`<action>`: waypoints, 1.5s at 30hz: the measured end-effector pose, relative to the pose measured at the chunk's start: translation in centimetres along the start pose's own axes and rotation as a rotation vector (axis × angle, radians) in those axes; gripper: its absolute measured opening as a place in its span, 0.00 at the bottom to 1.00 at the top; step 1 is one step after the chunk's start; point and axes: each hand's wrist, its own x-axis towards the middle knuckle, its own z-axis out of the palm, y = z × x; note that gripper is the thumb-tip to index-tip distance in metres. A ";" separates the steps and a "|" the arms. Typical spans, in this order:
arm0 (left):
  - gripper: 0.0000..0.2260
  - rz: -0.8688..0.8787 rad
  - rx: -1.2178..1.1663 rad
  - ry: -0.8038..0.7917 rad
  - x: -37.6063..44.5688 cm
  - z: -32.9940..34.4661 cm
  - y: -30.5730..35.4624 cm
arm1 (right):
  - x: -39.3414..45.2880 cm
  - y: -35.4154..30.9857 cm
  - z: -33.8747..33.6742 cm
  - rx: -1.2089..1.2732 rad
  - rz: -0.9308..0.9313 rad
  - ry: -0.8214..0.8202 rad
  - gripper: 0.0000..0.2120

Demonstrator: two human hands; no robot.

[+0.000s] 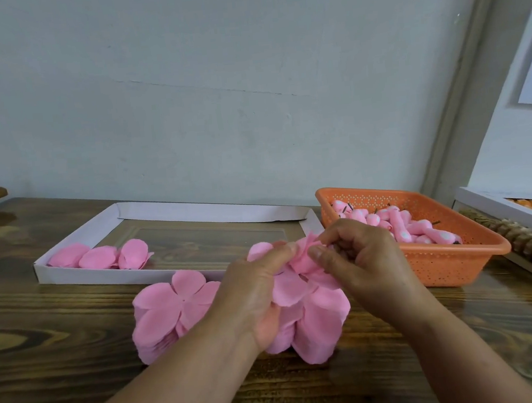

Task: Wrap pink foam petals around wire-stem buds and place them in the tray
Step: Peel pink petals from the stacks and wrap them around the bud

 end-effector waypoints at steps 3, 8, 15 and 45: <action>0.09 0.024 0.052 0.058 0.2 -0.2 -0.2 | 0.0 -0.2 0.2 -0.013 -0.010 0.000 0.06; 0.25 -0.030 0.088 -0.058 -0.3 0.2 0.2 | 0.0 -0.2 0.3 0.000 0.018 0.049 0.06; 0.09 0.053 0.242 0.193 0.1 -0.1 -0.3 | -0.1 -0.4 0.8 0.033 0.052 0.007 0.07; 0.06 0.166 0.455 0.022 0.1 -0.4 -0.6 | 0.1 -1.5 0.9 0.178 0.192 0.029 0.10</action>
